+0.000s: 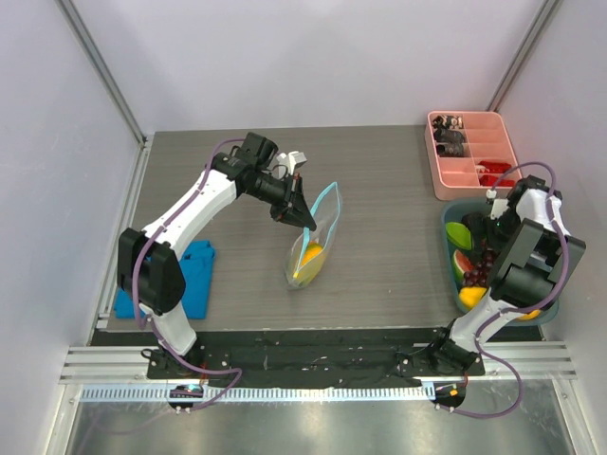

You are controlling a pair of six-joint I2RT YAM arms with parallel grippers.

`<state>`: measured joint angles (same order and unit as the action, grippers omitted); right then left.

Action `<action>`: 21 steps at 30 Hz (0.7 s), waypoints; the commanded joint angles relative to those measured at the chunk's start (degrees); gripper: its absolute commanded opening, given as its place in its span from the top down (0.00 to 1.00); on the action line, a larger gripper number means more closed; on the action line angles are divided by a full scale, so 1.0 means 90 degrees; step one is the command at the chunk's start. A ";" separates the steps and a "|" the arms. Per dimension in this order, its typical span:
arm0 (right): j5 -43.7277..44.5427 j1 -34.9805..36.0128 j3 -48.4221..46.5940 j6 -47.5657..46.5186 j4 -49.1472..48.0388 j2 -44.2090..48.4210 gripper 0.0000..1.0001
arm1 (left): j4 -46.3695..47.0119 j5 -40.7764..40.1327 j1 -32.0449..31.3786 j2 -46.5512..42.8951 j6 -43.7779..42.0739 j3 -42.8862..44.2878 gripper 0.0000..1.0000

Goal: Place the food in the zip-top bag and seal the zipper
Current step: Pick up the fake fruit from the bin.

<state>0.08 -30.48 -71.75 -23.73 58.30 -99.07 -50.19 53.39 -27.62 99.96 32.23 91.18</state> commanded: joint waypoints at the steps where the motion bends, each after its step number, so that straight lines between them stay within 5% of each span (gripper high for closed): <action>1: -0.0038 0.0037 -0.0016 0.0331 -0.0062 0.0089 0.07 | 0.0001 0.0035 0.0012 -0.0033 -0.0124 0.0240 1.00; 5: -0.0369 0.0057 -0.0143 0.0497 0.0133 0.0099 0.16 | 0.0001 0.0035 0.0012 -0.0003 -0.0124 0.0250 1.00; 10: -0.0467 0.0066 -0.0251 0.0468 0.0162 -0.0076 0.52 | 0.0001 0.0035 0.0022 -0.0023 -0.0124 0.0250 1.00; 19: -0.0741 0.0066 -0.0953 0.0361 0.0494 0.0235 0.98 | -0.0048 0.0045 0.0031 -0.0062 -0.0173 0.0231 1.00; 21: -0.0780 0.0066 -0.1119 0.0332 0.0563 0.0323 0.99 | -0.0058 0.0035 0.0031 -0.0062 -0.0173 0.0231 1.00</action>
<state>-4.69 -30.22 -77.23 -20.40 61.30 -99.48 -50.30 53.30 -27.62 100.03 31.42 91.20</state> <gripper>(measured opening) 0.067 0.015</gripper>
